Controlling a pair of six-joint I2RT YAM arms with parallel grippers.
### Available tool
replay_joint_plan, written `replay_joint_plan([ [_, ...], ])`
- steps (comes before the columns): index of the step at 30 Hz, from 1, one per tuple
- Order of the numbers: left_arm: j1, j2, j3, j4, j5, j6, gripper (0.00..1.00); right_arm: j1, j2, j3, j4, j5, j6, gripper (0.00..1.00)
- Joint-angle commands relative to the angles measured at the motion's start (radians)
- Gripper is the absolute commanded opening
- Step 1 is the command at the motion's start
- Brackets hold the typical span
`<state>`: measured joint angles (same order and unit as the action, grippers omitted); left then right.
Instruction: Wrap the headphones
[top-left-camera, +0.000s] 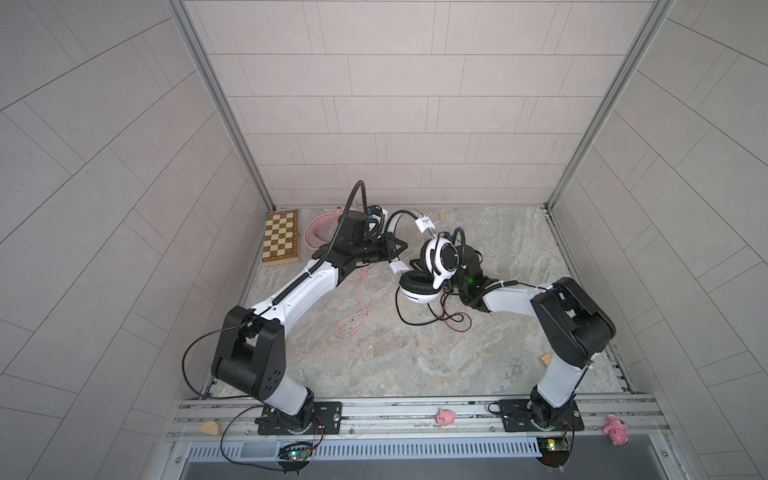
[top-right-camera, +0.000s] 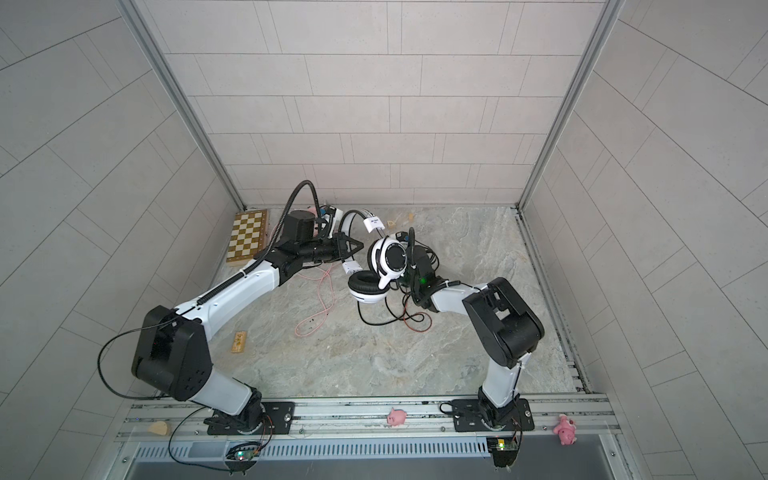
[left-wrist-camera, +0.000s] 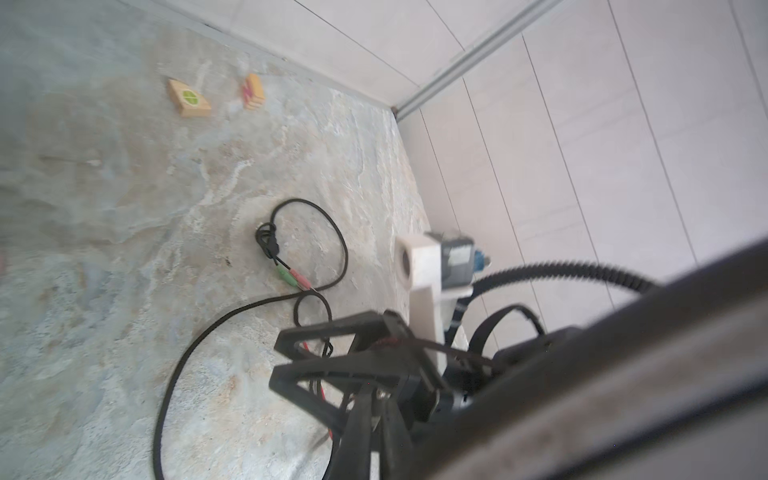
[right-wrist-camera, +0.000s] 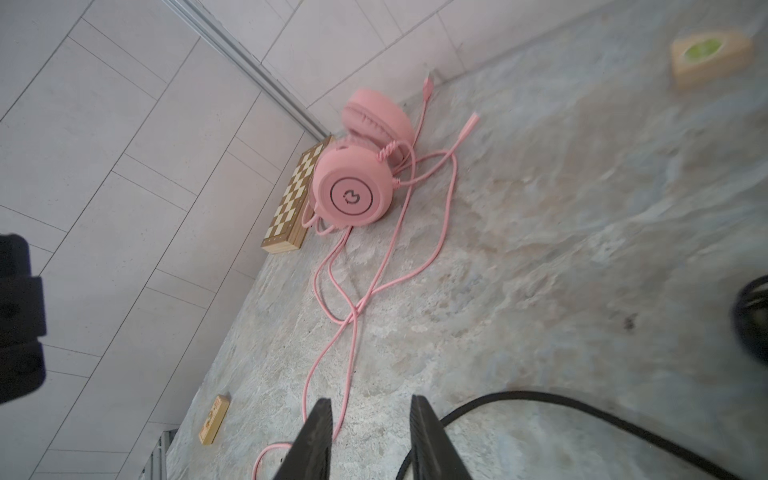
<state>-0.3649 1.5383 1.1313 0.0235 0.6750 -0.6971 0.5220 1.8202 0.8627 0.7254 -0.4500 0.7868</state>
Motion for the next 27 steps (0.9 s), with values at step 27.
replay_joint_plan([
  [27, 0.233, -0.096, -0.186, 0.265, -0.366, -0.338, 0.0, 0.291, 0.224, -0.032, 0.334, 0.113, 0.178, 0.1],
])
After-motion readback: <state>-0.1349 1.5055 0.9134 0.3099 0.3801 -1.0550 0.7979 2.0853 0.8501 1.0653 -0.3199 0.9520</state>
